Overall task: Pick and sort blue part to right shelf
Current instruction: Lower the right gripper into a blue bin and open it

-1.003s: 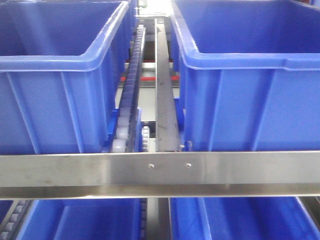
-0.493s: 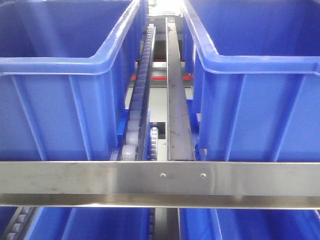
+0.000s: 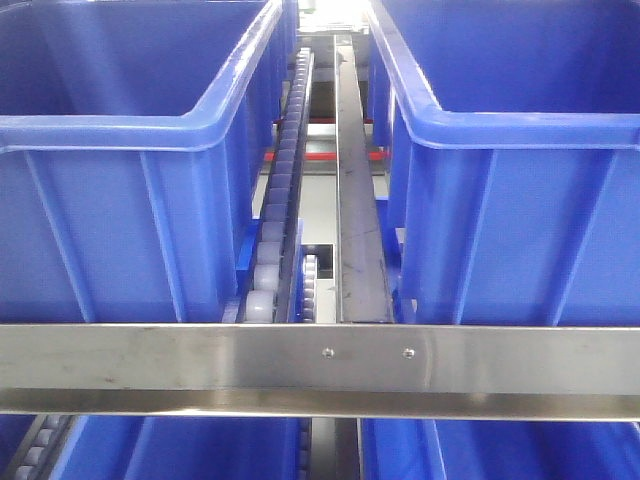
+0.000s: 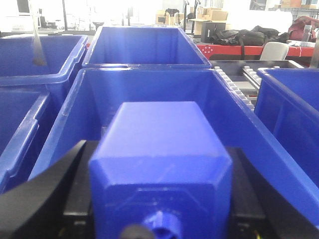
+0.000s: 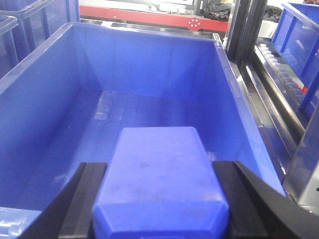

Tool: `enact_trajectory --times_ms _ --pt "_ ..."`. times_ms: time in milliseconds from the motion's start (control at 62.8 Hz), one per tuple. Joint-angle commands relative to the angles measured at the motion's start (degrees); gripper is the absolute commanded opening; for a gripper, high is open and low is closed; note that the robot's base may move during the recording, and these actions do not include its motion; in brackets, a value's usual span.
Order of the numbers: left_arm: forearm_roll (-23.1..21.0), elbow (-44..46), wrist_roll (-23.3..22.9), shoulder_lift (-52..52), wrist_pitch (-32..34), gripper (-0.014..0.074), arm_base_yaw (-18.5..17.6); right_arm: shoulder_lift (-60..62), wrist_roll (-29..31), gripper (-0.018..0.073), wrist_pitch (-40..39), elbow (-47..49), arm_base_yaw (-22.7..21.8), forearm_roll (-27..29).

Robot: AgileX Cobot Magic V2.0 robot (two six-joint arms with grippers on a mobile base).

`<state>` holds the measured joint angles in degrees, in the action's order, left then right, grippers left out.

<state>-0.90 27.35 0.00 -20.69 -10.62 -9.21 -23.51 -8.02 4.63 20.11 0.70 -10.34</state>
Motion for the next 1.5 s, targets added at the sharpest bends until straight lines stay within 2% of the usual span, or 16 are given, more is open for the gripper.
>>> enact_trajectory --times_ms 0,286,493,637,843,1066,1209,1369,1480 --pt "-0.2 1.7 0.0 -0.6 5.4 0.0293 -0.3 -0.3 0.4 0.0387 -5.5 1.8 -0.3 -0.6" --pt "-0.4 1.7 0.0 -0.6 5.2 0.0293 -0.3 -0.3 0.3 0.0387 -7.9 1.8 -0.3 -0.5" --pt "-2.5 1.7 -0.3 -0.6 5.1 0.0293 -0.3 -0.4 -0.2 0.0387 -9.3 1.8 -0.3 -0.5" --pt "-2.8 2.1 0.0 -2.2 6.9 0.0293 -0.3 -0.9 -0.4 0.0387 -11.0 2.9 -0.2 -0.5" --pt "-2.5 5.8 0.0 -12.0 8.3 0.0293 -1.6 -9.6 -0.4 0.0387 -11.0 8.7 1.9 -0.5" --pt "-0.6 12.0 0.0 -27.5 14.7 0.0293 -6.8 -25.1 -0.4 0.0387 -12.6 16.6 8.1 -0.5" --pt "-0.2 14.9 0.0 -36.1 18.9 0.0296 -7.1 -33.2 -0.4 0.0391 -16.4 19.1 8.6 -0.2" --pt "-0.2 18.2 0.0 -43.7 20.1 0.0367 -7.1 -38.9 -0.4 0.0394 -16.9 20.3 8.5 2.0" --pt "-0.2 20.0 0.0 -48.0 20.3 0.0464 -7.1 -42.5 -0.4 0.0454 -16.8 21.5 7.8 3.9"
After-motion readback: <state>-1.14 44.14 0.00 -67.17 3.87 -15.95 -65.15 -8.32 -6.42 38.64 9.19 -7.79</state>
